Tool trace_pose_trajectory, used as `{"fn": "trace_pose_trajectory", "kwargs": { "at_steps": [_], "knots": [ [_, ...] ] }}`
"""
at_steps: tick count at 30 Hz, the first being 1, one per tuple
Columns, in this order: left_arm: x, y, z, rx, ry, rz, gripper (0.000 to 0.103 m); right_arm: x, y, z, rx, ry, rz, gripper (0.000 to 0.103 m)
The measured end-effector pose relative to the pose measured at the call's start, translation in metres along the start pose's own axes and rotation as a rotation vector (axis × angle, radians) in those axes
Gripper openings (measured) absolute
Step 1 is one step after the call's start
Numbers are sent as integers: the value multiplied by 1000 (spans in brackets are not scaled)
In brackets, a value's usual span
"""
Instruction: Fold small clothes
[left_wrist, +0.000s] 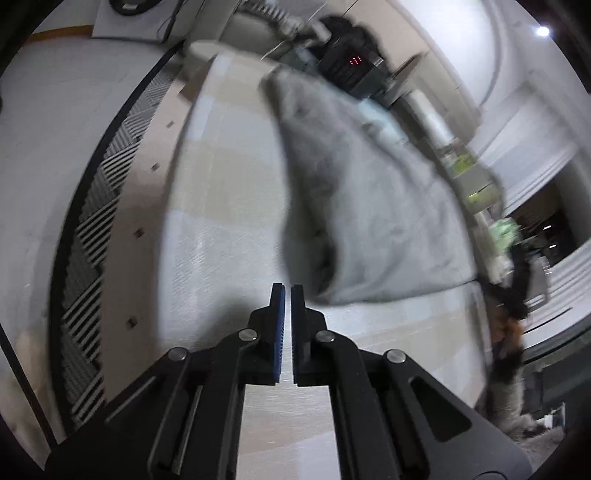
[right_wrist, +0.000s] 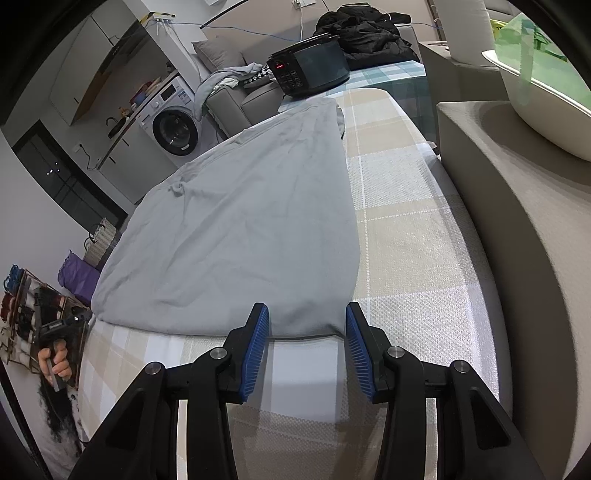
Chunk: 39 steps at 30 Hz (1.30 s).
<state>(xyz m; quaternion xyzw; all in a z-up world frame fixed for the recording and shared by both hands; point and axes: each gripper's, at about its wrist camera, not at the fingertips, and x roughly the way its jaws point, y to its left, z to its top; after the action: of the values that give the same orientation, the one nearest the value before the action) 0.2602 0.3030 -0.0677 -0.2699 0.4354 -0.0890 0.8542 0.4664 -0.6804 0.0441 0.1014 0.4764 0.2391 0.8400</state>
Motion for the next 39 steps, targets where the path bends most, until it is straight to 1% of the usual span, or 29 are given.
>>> {"fn": "trace_pose_trajectory", "kwargs": {
  "at_steps": [1,2,3,4,5,6,8,10,11,12,13,14,15,17,18,19,21,22,25,26,27,29,30,31,33,34,36,38,39],
  "knots": [
    [-3,-4,1,1,-21,-10,9,0,1,0,0,0,-2,44],
    [-6,-8,3,1,-39,-14,30,1,1,-1,1,0,-5,44],
    [-6,-14,7,1,-60,-15,48,1,2,-1,3,0,-7,45],
    [-4,-18,10,5,-69,-13,71,0,3,-1,5,-3,-8,45],
    [-1,-23,14,9,-80,-10,75,0,3,-2,6,-6,-9,45],
    [5,-27,19,13,-86,-5,75,0,3,-3,8,-11,-9,45],
    [25,-30,29,-9,-61,9,75,-1,2,-4,15,-19,-5,45],
    [53,-28,39,-78,-20,-17,66,-2,1,-5,23,-23,2,45],
    [65,-28,43,-102,-8,-16,53,-2,0,-5,25,-24,4,45],
    [73,-26,47,-113,-4,-9,45,-2,0,-5,24,-23,4,45],
    [80,-26,50,-121,-12,7,27,-2,0,-5,20,-21,3,45],
    [84,-25,52,-123,-18,10,14,-3,0,-4,17,-20,2,45],
    [85,-24,54,-129,-35,13,12,-3,0,-5,16,-20,2,45],
    [80,-21,55,-137,-83,55,12,-3,0,-5,15,-22,5,45],
    [79,-18,57,-142,-91,97,12,-3,-1,-6,14,-24,6,45],
    [79,-13,58,-166,-88,169,12,-3,-1,-6,12,-25,8,45],
    [77,-5,59,-225,-69,123,12,-4,-2,-6,16,-26,12,45],
    [76,-5,61,-246,-62,119,13,-4,-3,-6,21,-27,11,45],
    [70,-18,62,-216,-84,88,14,-6,-4,-7,44,-32,18,46],
    [67,-19,60,-210,-84,83,21,-6,-5,-7,51,-33,22,46],
    [66,-25,58,-215,-72,73,31,-7,-6,-7,56,-35,25,46],
    [61,-30,49,-236,-61,41,42,-8,-8,-7,69,-41,36,46],
    [58,-33,43,-235,-68,38,45,-9,-9,-7,73,-43,41,46],
    [54,-33,40,-230,-73,51,45,-9,-10,-7,80,-45,43,46],
    [43,-36,26,-253,-103,159,45,-9,-12,-6,108,-43,35,46],
    [34,-38,18,-267,-119,181,46,-10,-13,-7,135,-39,32,46],
    [23,-43,0,-291,-121,162,45,-13,-16,-11,190,-22,45,46],
    [16,-48,-16,-313,-117,141,46,-20,-19,-21,277,-19,95,46],
    [14,-57,-26,-312,-120,125,51,-21,-19,-28,320,-13,126,46]
  ]
}}
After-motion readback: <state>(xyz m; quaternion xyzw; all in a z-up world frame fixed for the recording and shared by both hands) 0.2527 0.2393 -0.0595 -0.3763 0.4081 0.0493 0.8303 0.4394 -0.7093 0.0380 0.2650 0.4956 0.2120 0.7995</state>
